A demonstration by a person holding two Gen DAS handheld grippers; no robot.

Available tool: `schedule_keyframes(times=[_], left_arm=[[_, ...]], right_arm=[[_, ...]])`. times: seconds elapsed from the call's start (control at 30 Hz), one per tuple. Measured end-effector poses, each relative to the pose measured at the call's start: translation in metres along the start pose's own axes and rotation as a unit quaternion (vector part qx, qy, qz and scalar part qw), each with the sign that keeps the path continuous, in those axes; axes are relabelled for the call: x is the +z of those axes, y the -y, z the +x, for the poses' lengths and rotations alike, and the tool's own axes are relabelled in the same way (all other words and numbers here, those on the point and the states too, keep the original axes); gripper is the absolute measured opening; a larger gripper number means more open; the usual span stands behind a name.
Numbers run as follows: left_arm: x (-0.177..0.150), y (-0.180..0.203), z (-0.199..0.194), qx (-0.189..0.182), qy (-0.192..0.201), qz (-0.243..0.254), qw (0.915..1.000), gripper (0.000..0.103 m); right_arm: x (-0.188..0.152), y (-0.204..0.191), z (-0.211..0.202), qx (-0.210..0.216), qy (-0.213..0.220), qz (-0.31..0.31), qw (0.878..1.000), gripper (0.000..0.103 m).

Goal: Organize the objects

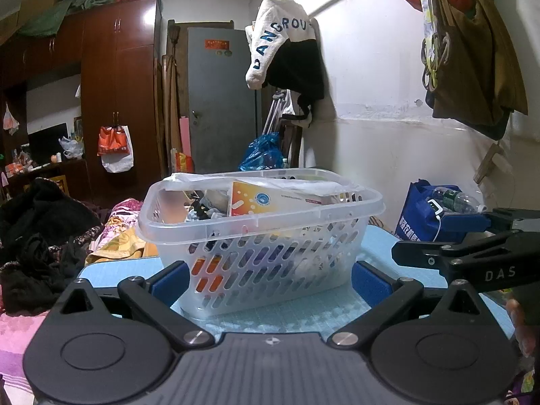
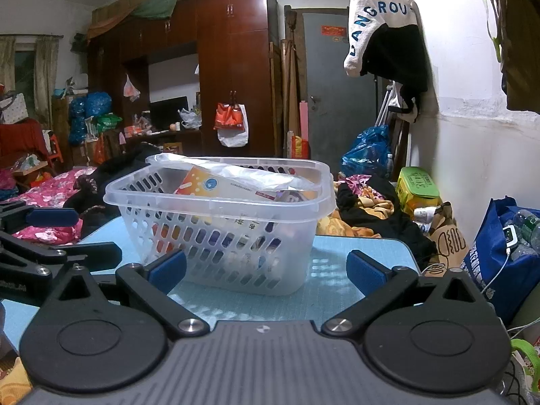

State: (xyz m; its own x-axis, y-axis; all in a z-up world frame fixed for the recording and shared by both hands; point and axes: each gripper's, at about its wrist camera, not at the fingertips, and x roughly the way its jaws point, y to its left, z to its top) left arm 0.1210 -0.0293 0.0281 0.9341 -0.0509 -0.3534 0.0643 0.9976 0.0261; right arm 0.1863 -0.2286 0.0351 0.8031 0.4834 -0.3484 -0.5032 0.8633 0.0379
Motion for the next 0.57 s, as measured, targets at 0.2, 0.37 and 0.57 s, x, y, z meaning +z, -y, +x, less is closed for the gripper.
schedule_keyframes(times=[0.2,0.37,0.57], left_arm=[[0.0,0.0006,0.0009,-0.001,-0.001,0.0,1.0,0.103],[-0.0014,0.0042,0.0034,-0.003,-0.004,0.005,1.0,0.103],[-0.0023,0.0034,0.002,0.002,0.005,0.0,1.0,0.103]], right_arm=[[-0.0015,-0.0006,-0.0008,-0.003,0.002,-0.007,1.0,0.103],[-0.0011,-0.0007,-0.0001,-0.001,0.001,-0.003,1.0,0.103],[-0.0013,-0.0015,-0.0003,0.0,0.0,-0.007,1.0,0.103]])
